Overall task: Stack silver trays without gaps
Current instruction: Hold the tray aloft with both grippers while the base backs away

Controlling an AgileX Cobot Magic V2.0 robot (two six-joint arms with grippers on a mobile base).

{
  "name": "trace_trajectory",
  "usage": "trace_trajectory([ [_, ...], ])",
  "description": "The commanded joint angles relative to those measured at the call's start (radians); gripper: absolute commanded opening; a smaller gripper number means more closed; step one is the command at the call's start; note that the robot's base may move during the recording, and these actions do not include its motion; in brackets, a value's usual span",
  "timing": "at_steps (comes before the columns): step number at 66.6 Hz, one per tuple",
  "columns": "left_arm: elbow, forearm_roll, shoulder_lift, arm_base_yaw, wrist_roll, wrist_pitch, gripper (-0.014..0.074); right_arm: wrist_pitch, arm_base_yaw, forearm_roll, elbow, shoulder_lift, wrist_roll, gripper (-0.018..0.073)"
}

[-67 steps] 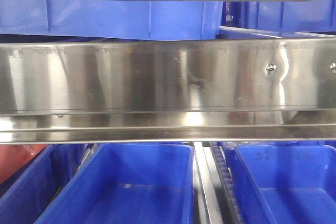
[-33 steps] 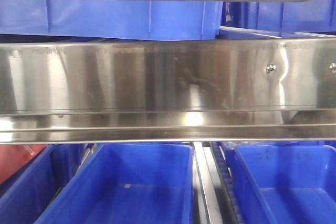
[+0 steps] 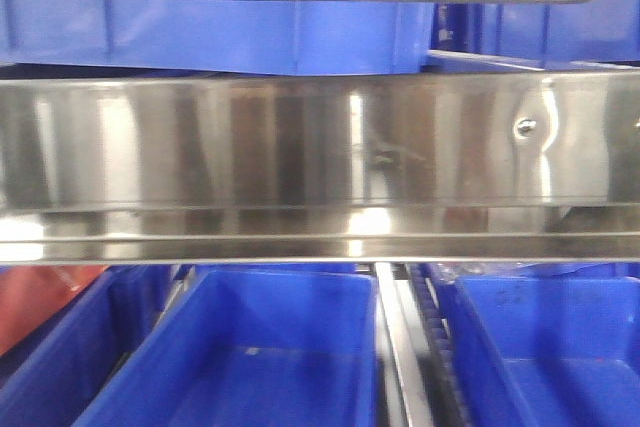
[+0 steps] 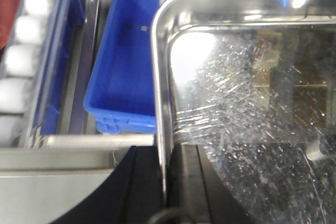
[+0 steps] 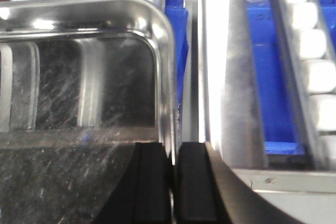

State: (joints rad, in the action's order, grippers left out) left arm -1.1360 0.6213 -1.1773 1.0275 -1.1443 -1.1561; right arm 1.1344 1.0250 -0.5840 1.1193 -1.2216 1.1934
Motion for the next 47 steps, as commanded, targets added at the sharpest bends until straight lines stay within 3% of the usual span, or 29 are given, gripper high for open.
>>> trace_trajectory([
  [1, -0.006, 0.003, 0.003, 0.013, 0.007, 0.056, -0.0016, -0.069, 0.004, -0.024, 0.005, 0.006, -0.004, -0.0022],
  [47, -0.006, 0.014, 0.003, 0.013, 0.007, 0.056, -0.0016, -0.070, 0.004, -0.024, 0.005, 0.006, -0.004, -0.0022],
])
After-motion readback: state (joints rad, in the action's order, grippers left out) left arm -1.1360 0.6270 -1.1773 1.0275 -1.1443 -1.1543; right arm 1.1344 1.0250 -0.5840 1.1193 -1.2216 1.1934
